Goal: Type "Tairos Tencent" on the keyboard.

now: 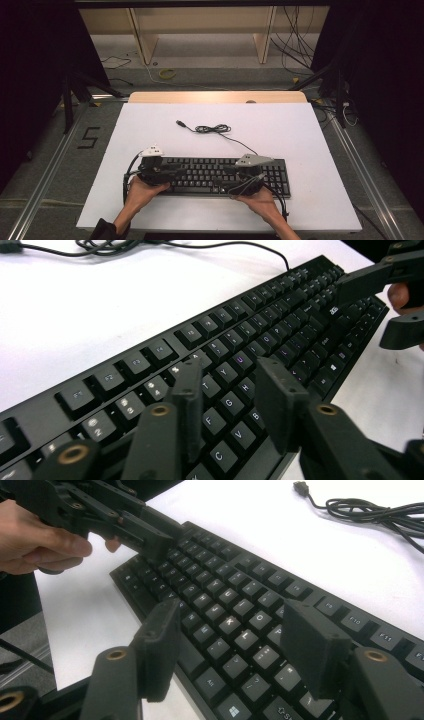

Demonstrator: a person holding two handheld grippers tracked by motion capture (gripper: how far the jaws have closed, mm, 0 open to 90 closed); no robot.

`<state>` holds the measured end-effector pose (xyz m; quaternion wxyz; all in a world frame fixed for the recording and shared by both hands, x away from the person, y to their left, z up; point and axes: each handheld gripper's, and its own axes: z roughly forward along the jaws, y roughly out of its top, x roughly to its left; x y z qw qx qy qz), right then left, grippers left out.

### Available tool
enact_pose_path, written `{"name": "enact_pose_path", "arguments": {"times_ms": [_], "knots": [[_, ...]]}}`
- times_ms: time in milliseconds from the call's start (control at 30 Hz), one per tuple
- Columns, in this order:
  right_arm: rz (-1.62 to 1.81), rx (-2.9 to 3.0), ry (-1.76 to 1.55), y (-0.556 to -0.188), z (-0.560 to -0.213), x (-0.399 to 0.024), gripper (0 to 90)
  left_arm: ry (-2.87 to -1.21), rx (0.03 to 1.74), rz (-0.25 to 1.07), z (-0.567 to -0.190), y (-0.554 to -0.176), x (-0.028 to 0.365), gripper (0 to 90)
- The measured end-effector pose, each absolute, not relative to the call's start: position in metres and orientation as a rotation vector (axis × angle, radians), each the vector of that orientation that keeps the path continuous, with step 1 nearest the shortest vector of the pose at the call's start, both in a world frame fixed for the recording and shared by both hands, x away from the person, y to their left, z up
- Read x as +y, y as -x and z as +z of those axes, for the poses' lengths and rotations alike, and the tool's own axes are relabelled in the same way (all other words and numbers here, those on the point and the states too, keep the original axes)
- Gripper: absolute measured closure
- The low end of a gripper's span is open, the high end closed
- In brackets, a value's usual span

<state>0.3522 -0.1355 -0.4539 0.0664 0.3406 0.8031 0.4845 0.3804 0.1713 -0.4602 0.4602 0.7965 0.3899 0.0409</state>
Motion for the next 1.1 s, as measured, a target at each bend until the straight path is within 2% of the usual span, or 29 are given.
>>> {"name": "enact_pose_path", "arguments": {"times_ms": [433,1100], "knots": [[1.442,2.414,-1.043,-0.351,-0.455,-0.139,35.0,-2.050,0.959,0.121,-0.469,-0.392,0.156,88.4],[1.438,2.414,-1.043,-0.348,-0.455,-0.141,35.1,-2.113,0.964,0.120,-0.479,-0.399,0.145,89.4]]}}
